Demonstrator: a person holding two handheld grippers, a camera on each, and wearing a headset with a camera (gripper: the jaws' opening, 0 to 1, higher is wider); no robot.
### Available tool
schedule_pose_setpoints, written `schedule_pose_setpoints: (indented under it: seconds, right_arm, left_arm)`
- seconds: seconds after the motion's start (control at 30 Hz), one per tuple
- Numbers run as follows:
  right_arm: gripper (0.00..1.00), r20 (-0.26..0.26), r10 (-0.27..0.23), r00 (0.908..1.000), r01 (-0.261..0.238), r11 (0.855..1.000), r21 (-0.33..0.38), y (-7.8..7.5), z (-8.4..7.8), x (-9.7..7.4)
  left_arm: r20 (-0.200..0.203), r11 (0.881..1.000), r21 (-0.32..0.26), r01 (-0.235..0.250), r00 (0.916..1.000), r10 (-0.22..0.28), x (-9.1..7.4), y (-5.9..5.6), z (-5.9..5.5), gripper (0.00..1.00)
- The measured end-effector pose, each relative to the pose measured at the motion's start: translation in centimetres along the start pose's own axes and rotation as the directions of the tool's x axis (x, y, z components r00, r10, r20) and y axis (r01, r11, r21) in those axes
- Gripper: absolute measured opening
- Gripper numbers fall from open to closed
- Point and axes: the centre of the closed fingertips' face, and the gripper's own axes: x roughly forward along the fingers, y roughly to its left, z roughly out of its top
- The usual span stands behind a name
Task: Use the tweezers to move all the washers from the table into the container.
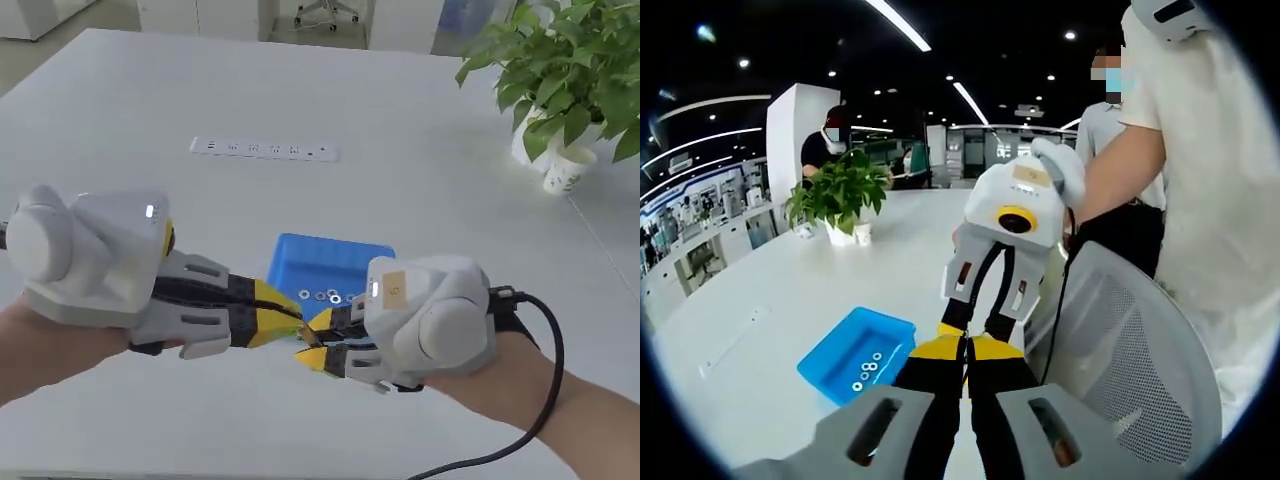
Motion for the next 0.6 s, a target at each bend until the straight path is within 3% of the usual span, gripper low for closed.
schedule_pose_setpoints:
  seconds: [0.4,0.6]
  right_arm:
    - [0.08,-0.094,0.038,0.9949,-0.039,0.999,-0.019,1.3,-2.9,0.7]
    - [0.08,-0.129,0.049,0.9904,-0.053,0.998,-0.022,1.8,-4.0,1.1]
  left_arm:
    - [-0.025,0.998,-0.055,0.010,0.9996,-0.011,1.4,-0.7,-3.4,0.03]
    - [-0.037,0.998,-0.065,0.004,0.9993,-0.006,2.0,-0.9,-4.4,0.03]
